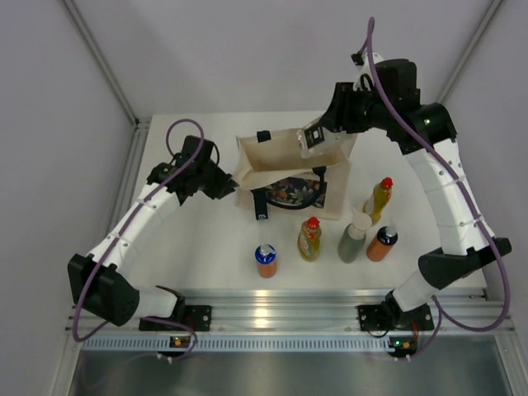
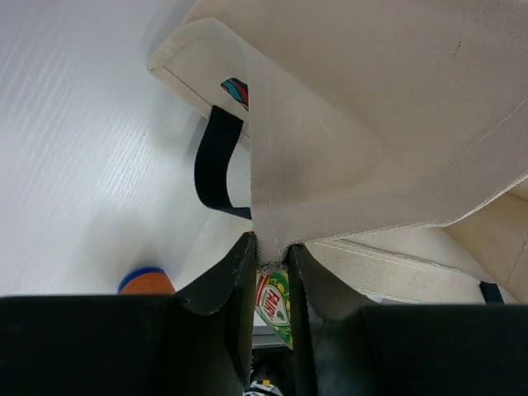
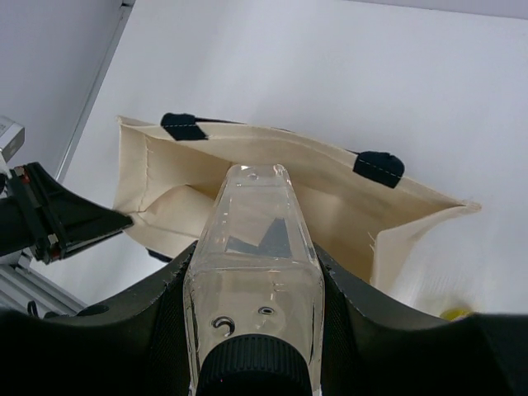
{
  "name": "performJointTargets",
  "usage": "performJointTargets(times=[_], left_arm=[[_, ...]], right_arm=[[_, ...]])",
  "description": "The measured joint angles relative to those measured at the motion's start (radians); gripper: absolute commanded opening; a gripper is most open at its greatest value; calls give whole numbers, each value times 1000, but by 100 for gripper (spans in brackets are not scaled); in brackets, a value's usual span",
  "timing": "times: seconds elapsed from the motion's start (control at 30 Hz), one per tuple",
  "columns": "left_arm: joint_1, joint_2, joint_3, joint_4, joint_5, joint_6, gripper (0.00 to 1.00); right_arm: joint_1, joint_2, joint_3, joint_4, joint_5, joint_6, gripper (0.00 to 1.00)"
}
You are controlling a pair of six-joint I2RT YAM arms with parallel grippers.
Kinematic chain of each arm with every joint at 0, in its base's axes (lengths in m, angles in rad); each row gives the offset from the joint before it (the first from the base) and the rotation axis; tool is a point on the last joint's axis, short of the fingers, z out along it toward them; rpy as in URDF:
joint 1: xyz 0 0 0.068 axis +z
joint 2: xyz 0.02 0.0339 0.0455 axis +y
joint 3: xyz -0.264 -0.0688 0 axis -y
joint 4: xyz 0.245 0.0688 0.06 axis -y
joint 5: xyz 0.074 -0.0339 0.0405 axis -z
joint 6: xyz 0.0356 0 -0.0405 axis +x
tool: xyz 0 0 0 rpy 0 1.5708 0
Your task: Take the personal care products out of the canvas bag
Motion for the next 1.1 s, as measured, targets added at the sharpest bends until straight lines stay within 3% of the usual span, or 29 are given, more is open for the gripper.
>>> performJointTargets(times=[0.07, 0.17, 0.27, 0.47, 0.57, 1.1], left_arm=[[0, 0, 1, 0, 1, 3, 46], [0, 0, 10, 3, 7, 2, 63], [0, -8, 18, 8, 8, 2, 74], [1, -31, 40, 10, 8, 11, 83], [1, -40, 56, 8, 4, 28, 99], [10, -98, 182, -11, -139, 138, 98]], right_arm=[[-16, -14, 2, -2, -1, 6, 0], [-45, -27, 14, -12, 1, 13, 0], [-74, -37, 22, -14, 0, 23, 0], [-135, -42, 43, -25, -7, 35, 0], [-180, -43, 59, -27, -24, 43, 0], [-491, -64, 72, -26, -92, 66, 0]])
